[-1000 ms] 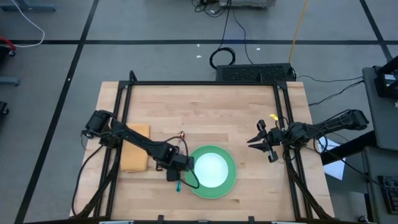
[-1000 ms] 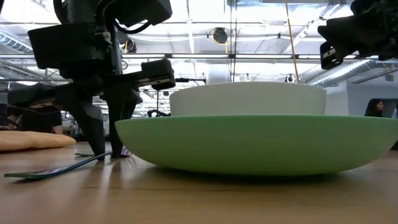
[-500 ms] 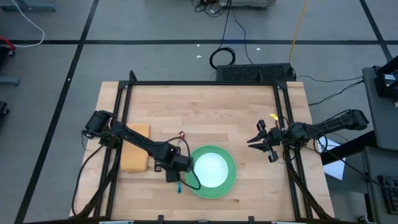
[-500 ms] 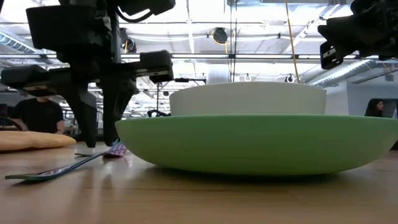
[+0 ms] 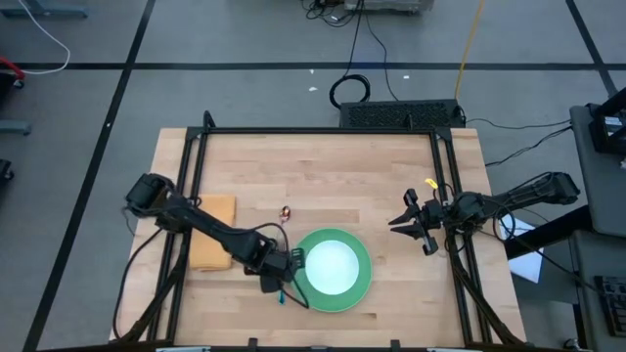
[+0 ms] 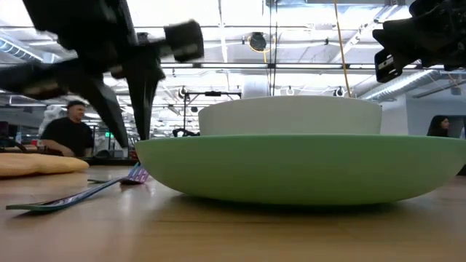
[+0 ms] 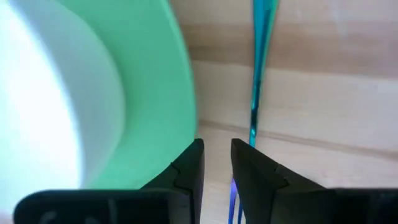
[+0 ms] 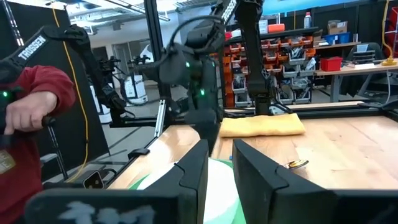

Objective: Set table place
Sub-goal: Put the violet fork to the left of the green plate

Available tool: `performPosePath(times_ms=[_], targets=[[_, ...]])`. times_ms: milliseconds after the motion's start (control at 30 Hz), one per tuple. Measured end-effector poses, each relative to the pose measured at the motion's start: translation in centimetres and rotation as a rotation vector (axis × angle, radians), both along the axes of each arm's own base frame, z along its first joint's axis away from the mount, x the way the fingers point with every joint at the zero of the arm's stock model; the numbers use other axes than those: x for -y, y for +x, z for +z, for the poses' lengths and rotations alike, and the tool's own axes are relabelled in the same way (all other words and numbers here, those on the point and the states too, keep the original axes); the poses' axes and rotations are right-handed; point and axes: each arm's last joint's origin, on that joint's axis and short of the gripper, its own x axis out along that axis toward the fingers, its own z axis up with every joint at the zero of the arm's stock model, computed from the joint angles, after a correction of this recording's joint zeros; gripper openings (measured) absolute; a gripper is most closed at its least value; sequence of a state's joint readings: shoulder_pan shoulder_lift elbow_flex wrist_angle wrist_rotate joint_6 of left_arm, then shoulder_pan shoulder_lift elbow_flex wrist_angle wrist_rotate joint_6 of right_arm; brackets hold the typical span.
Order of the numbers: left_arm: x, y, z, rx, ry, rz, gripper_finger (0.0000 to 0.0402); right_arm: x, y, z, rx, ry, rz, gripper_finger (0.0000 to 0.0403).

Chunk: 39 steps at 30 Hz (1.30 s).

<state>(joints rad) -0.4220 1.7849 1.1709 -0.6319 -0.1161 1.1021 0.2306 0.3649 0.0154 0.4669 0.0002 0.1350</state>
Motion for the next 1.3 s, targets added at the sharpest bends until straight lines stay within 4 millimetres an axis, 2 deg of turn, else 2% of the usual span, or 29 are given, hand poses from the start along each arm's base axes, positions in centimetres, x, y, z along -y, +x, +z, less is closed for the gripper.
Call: performPosePath(times_ms=[200,367,700,1100,1300], targets=[[0.4,-1.1,2.7,0.036,-0.119,0.066,0.0077,0.0,0.0,0.1,0.012,-0.018,-0.002,0.0066],[0.5,-1.6,2.4,-0.008,-0.102,0.064,0.0011,0.0,0.0,0.2,0.021,-0.019,-0.002,0.0066],[0.3,-2.1,0.6,-0.001,-0.126,0.104,0.0002,0.0,0.0,0.1,0.019,-0.020,-0.002,0.0066],[1.3,-3.2,-1.3,0.006,-0.196,0.135,0.0001,0.0,0.0,0.1,0.019,-0.020,-0.002,0.0066],[0.6,-3.8,-2.9,0.017,-0.172,0.151,0.0001,0.0,0.0,0.1,0.019,-0.020,-0.003,0.0066]])
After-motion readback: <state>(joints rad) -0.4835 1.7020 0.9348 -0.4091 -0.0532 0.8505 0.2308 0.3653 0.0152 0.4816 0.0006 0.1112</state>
